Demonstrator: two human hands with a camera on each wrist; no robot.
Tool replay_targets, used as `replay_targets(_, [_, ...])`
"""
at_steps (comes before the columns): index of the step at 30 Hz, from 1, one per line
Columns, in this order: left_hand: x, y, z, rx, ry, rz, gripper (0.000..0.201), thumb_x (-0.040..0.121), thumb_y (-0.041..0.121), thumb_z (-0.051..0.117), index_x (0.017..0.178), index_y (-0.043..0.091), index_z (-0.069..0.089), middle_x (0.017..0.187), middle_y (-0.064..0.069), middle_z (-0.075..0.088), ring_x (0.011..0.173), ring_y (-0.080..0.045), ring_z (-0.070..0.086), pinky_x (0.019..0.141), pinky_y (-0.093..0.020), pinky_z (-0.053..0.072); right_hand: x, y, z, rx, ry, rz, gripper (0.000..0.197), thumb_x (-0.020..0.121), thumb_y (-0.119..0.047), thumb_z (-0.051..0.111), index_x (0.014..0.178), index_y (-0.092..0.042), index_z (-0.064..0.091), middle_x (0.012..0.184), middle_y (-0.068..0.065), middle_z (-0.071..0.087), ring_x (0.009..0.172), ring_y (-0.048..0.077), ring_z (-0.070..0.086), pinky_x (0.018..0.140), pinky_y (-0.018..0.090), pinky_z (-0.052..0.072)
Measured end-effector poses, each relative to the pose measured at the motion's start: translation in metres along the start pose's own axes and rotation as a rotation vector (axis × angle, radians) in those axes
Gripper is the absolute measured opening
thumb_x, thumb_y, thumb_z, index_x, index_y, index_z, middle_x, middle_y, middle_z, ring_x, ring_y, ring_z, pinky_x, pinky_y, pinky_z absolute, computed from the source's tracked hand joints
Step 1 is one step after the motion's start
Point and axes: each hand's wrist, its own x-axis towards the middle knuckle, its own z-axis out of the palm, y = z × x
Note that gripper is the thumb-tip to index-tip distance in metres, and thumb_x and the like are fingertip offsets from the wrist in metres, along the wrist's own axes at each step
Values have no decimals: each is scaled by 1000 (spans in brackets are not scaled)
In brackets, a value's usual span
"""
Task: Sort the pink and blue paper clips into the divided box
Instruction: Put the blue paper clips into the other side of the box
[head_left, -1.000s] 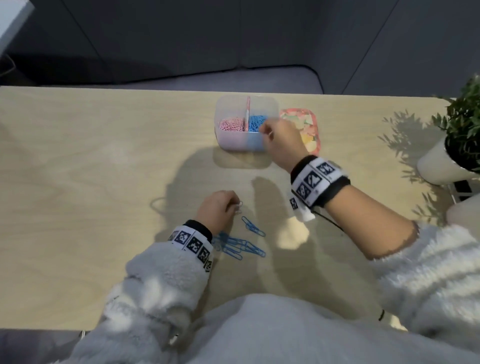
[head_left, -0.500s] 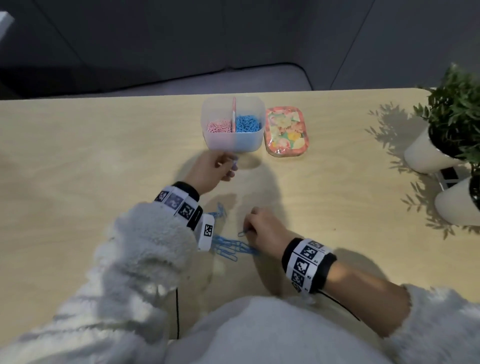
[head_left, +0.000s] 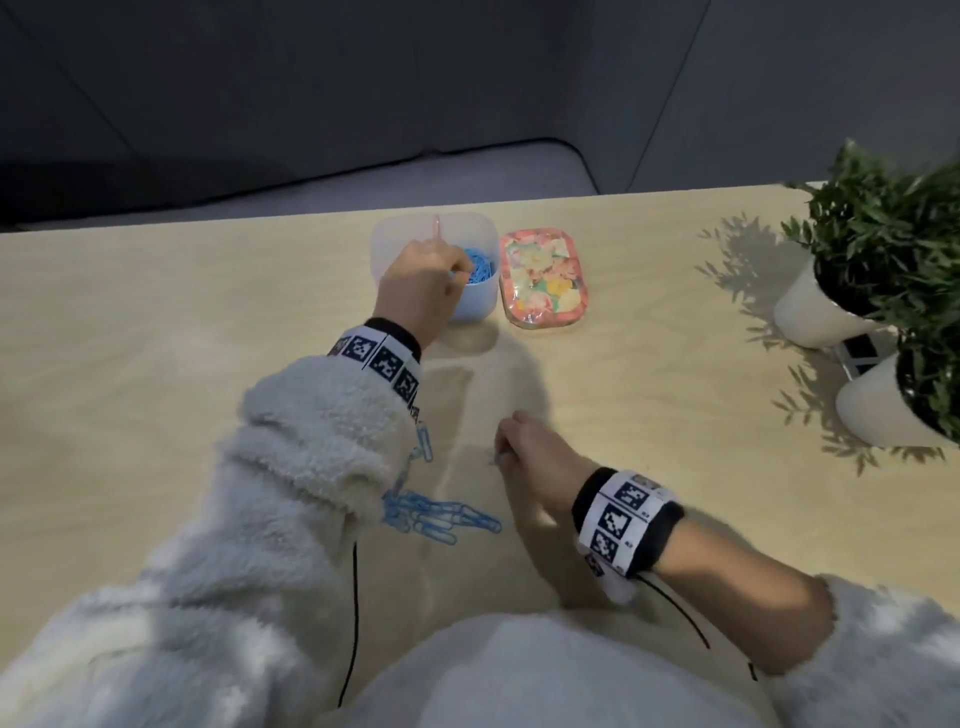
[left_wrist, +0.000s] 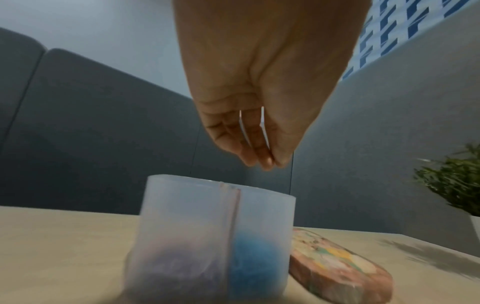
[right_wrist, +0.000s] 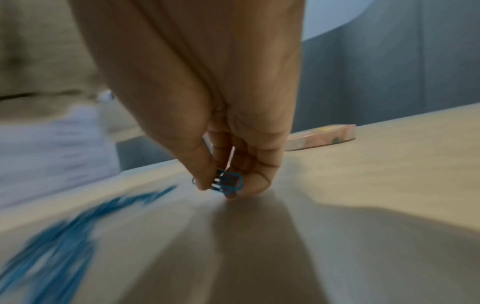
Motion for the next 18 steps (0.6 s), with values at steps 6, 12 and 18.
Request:
replay_targets(6, [-93,-39,6,19,-183,-142,13,88,17,54,97,11,63,97,-10,63,88,-29,60,77,-37,47,60,-30,-90,143,411,-14,17,89,-9,53,103,-3,59,96,14,63,86,25,55,80,37,44])
replay_targets(12, [-171,-64,10,40,-274,-207,19,86,18,61,103,11,64,101,-10,60,97,-30,54,84,-36,40,113,-48,-133,68,535,6,25,90,-16,52,109,-3,62,109,18,66,104,32,58,91,36,44])
replay_targets(18, [-217,-81,7,3,-239,-347,58,74,52,41,108,10,64,107,-12,58,96,-31,55,87,-39,45,82,-45,-85,-37,544,-171,21,90,-12,45,99,-3,61,103,16,62,99,31,55,81,36,42])
